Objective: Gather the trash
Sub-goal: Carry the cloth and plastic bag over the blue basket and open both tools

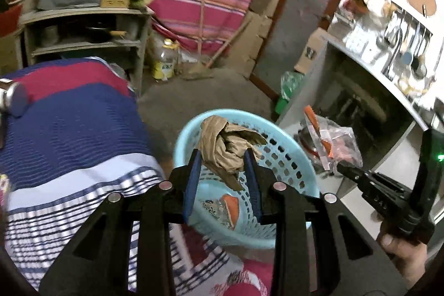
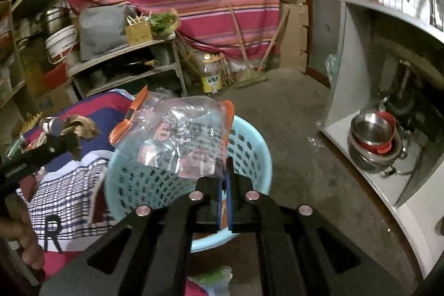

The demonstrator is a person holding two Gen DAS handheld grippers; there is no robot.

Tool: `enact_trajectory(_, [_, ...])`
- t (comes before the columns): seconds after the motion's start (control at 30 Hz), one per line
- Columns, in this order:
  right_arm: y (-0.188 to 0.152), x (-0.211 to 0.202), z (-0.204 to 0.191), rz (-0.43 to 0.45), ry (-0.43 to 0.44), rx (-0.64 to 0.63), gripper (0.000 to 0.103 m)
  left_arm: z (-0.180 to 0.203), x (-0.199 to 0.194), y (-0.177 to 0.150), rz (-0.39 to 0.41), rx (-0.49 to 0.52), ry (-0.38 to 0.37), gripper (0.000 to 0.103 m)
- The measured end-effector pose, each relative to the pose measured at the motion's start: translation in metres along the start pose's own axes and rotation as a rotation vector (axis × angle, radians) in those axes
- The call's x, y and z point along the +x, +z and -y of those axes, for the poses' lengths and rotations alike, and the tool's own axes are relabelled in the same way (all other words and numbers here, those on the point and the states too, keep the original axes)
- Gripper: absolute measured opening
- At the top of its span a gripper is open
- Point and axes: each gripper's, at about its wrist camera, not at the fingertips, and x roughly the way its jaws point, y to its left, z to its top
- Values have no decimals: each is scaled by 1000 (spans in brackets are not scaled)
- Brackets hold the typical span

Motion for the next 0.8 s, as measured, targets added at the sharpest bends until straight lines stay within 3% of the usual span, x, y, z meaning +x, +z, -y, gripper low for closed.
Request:
enact_trajectory(0.2, [-6, 23, 1, -24, -2, 11, 6, -4, 39, -1, -64, -19, -25, 38])
enact_trajectory(0.27, [-6, 28, 4, -26, 5, 30, 7, -8, 45, -1, -76, -17, -20, 48])
enact_trajectory(0.33, [-8, 29, 4, -20, -10, 41, 23, -10, 43, 0, -73, -5, -27, 51])
enact_trajectory(0.4, [-6, 31, 2, -13, -16, 34, 51, -14, 38, 3, -61, 8, -32, 51])
enact_trajectory(0.6, [-3, 14, -10, 19, -10, 52, 52, -38, -18, 19, 43, -36, 3, 51])
enact_trajectory(0.67, [-3, 7, -21, 31, -3, 44, 52, -46, -46, 22, 83, -21, 44, 58])
enact_trajectory(0.73, [-4, -2, -37, 40, 5, 40, 53, -55, -78, 20, 107, 20, 91, 72])
enact_trajectory(0.8, [-6, -11, -59, 57, 32, 35, 60, -74, -119, 11, 134, 74, 167, 76])
